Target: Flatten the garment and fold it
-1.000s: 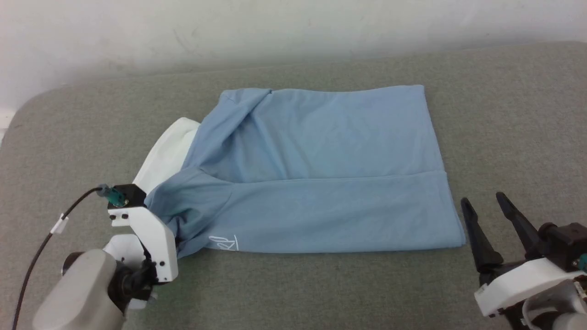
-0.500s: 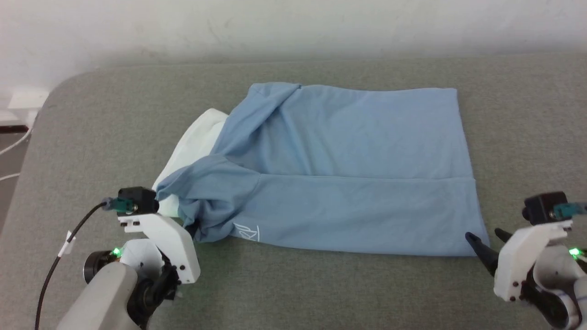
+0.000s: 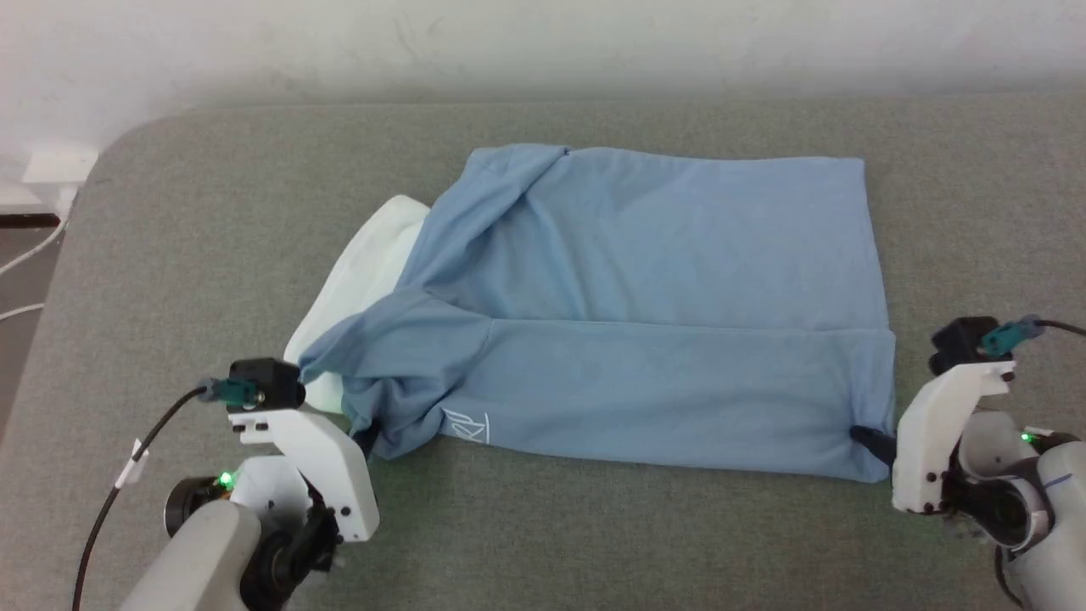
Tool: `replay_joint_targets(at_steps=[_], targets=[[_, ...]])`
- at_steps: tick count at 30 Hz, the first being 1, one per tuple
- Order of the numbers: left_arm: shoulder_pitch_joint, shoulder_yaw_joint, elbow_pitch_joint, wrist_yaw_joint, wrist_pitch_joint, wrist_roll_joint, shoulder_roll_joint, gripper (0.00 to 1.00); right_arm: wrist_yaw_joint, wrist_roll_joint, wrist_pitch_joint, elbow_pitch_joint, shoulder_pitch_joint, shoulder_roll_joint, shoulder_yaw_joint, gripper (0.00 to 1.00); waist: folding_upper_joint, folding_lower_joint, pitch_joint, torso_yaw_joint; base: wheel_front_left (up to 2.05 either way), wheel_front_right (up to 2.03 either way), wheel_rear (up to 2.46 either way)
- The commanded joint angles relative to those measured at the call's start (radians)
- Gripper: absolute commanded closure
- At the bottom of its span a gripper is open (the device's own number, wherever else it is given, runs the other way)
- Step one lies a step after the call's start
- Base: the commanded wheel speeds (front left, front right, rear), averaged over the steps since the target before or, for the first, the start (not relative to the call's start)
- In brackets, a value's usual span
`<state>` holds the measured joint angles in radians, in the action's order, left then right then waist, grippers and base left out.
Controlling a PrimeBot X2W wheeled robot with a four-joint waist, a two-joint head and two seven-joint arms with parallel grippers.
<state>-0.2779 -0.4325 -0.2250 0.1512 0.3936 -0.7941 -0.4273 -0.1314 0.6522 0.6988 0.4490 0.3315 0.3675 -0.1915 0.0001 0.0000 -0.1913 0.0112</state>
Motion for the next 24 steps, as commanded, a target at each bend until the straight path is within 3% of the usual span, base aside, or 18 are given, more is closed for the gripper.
replay_joint_targets(at_steps=[1, 9, 16, 20, 24], targets=[[0.017, -0.001, 0.005, -0.003, -0.001, 0.0, -0.004, 1.0, 0.001, 0.01, 0.017, 0.04, -0.046, -0.034, -0.044, 1.0, -0.0001, 0.0, 0.009, 0.003, 0.0, 0.0, 0.0], [0.121, 0.035, 0.099, 0.039, -0.021, 0.002, -0.072, 1.0, 0.001, 0.012, -0.112, -0.083, -0.052, 0.039, -0.082, 1.0, -0.0001, 0.0, 0.102, 0.027, 0.0, 0.0, 0.0], [0.293, 0.066, 0.271, 0.137, 0.008, 0.004, -0.148, 1.0, 0.001, -0.031, -0.141, -0.247, -0.205, 0.078, -0.011, 1.0, -0.0001, 0.0, 0.159, 0.03, 0.0, 0.0, 0.0], [0.399, 0.085, 0.339, 0.185, 0.03, -0.026, -0.163, 1.0, 0.001, -0.064, -0.119, -0.313, -0.33, 0.061, 0.064, 1.0, -0.0001, 0.0, 0.167, 0.031, 0.0, 0.0, 0.0], [0.438, 0.076, 0.317, 0.182, 0.026, -0.053, -0.136, 1.0, 0.001, -0.094, -0.113, -0.326, -0.422, 0.005, 0.115, 1.0, -0.0001, 0.0, 0.164, 0.029, 0.0, 0.0, 0.0]])
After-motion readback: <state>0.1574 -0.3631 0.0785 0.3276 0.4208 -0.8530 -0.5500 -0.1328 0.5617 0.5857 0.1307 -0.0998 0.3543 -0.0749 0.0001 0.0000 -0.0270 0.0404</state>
